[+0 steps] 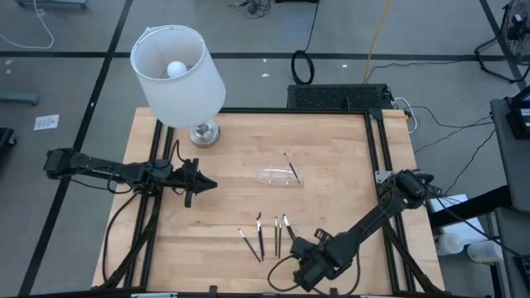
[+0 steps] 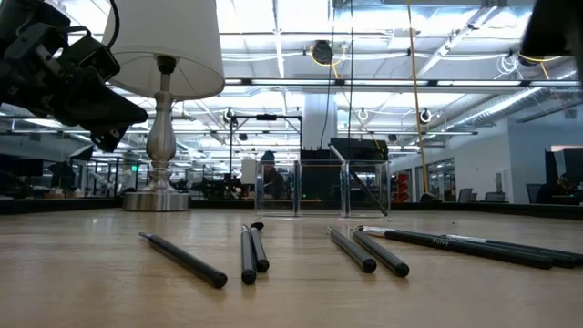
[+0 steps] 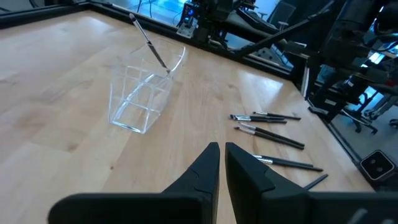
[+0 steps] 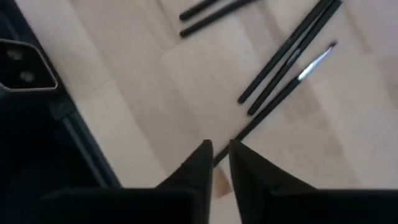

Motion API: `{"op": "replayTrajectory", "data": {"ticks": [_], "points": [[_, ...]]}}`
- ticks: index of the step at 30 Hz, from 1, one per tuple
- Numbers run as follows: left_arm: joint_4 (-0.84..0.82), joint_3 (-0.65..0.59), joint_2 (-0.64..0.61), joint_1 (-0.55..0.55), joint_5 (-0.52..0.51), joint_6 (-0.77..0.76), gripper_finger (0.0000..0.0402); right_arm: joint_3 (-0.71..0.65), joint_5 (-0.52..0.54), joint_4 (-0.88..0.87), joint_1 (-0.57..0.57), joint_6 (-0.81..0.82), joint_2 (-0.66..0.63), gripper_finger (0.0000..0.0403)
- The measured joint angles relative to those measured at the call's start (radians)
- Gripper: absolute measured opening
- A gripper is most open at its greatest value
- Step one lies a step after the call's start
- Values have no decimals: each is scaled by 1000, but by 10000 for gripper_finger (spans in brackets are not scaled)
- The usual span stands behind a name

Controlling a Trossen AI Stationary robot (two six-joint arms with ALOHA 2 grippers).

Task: Put items in baskets/containers
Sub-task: Put the eyeshadow brush into the transparent organizer

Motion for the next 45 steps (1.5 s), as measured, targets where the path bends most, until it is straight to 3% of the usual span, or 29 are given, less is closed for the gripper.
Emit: {"op": "replayTrajectory", "data": {"ticks": [9, 16, 30, 37, 45], "points": [[0, 0, 0, 0, 0, 13, 31, -102, -19, 71, -27, 8, 0, 157], [0, 0, 0, 0, 0, 10, 31, -201, -78, 184, -45, 37, 0, 188], [-6, 0, 0, 0, 0, 10, 31, -277, -86, 187, -49, 25, -5, 178], [-6, 0, 0, 0, 0, 10, 31, -278, -72, 78, -62, 32, -2, 140], [-7, 0, 0, 0, 0, 10, 31, -279, -33, 57, -80, -90, -2, 87]]}}
